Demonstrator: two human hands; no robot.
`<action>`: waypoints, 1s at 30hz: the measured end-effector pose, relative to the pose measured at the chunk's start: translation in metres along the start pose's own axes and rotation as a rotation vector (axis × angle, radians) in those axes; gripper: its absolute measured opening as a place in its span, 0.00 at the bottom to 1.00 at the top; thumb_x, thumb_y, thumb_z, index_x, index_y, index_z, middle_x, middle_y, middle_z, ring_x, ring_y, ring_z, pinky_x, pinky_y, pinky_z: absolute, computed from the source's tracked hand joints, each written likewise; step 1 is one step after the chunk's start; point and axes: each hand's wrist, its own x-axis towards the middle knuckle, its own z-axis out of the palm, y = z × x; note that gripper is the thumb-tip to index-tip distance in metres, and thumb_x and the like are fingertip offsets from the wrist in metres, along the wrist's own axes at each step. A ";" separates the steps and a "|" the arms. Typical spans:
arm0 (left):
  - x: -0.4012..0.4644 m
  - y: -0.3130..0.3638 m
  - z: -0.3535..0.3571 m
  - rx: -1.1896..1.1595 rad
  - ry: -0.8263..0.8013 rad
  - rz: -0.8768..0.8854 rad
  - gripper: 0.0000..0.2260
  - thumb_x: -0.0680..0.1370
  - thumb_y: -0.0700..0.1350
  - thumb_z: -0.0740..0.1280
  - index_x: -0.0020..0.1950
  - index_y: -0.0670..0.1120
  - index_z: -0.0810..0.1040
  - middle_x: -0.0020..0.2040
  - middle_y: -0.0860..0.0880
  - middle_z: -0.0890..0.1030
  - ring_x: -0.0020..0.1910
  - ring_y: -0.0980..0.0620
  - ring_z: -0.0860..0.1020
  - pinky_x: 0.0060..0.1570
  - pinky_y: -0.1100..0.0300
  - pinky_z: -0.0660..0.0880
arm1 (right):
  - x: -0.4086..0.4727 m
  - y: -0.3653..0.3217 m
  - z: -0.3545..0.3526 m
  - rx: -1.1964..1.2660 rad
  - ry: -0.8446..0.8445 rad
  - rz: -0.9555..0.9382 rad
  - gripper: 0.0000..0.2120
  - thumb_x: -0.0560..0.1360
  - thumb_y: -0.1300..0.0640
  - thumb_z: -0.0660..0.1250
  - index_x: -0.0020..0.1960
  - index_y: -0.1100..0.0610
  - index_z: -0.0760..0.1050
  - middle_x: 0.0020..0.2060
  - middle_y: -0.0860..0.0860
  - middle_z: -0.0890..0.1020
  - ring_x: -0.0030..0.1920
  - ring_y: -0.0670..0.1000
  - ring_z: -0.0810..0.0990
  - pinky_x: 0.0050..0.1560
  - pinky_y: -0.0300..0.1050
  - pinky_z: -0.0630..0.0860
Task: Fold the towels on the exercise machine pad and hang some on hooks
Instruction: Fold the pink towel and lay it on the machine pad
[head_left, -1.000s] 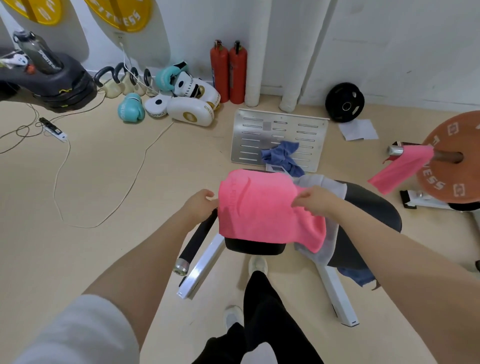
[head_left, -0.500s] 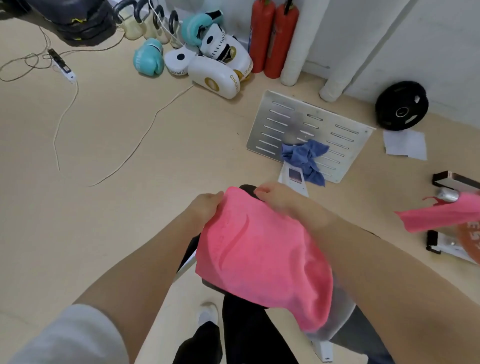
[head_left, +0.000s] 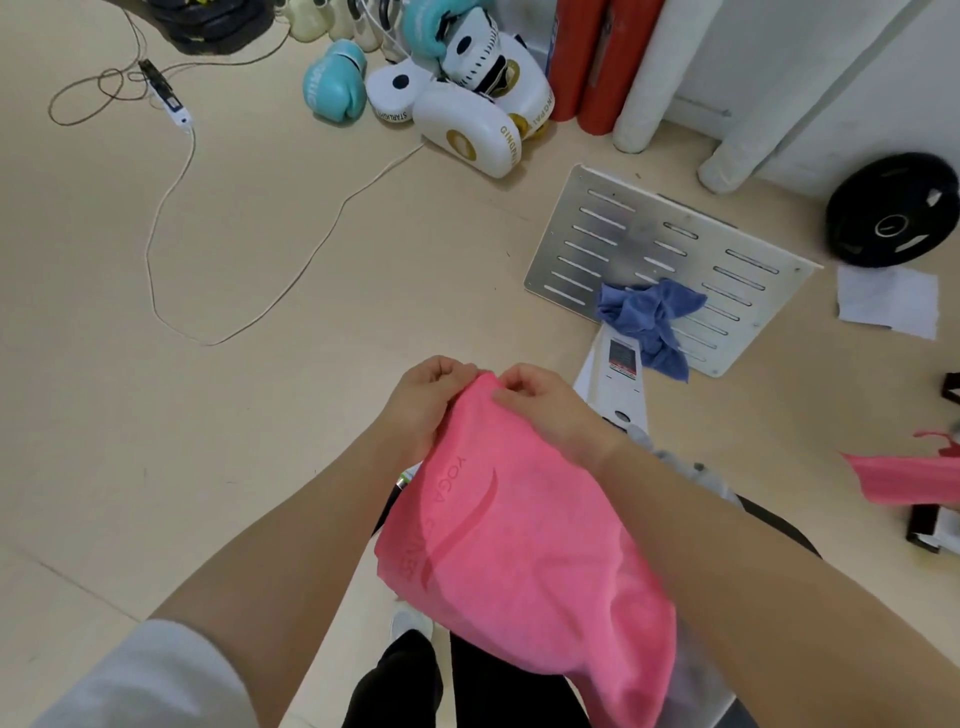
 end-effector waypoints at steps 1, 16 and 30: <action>-0.002 0.002 0.001 0.007 0.007 0.006 0.08 0.77 0.44 0.65 0.38 0.45 0.74 0.37 0.50 0.80 0.37 0.53 0.76 0.36 0.62 0.73 | 0.000 -0.001 -0.002 0.019 -0.011 -0.016 0.07 0.75 0.60 0.66 0.39 0.52 0.74 0.34 0.46 0.75 0.35 0.43 0.72 0.40 0.36 0.69; -0.003 -0.004 -0.011 0.237 0.094 0.088 0.08 0.75 0.36 0.66 0.44 0.49 0.77 0.40 0.52 0.81 0.37 0.54 0.77 0.38 0.62 0.73 | 0.002 0.000 0.004 -0.289 -0.047 0.097 0.18 0.75 0.41 0.62 0.38 0.56 0.73 0.32 0.46 0.73 0.34 0.46 0.70 0.35 0.39 0.66; 0.002 0.019 0.013 0.605 -0.192 -0.228 0.13 0.76 0.48 0.67 0.55 0.41 0.79 0.50 0.42 0.82 0.49 0.43 0.80 0.54 0.51 0.77 | -0.055 0.044 -0.063 -0.114 -0.090 0.175 0.12 0.75 0.55 0.66 0.35 0.54 0.69 0.30 0.49 0.69 0.31 0.46 0.66 0.37 0.42 0.62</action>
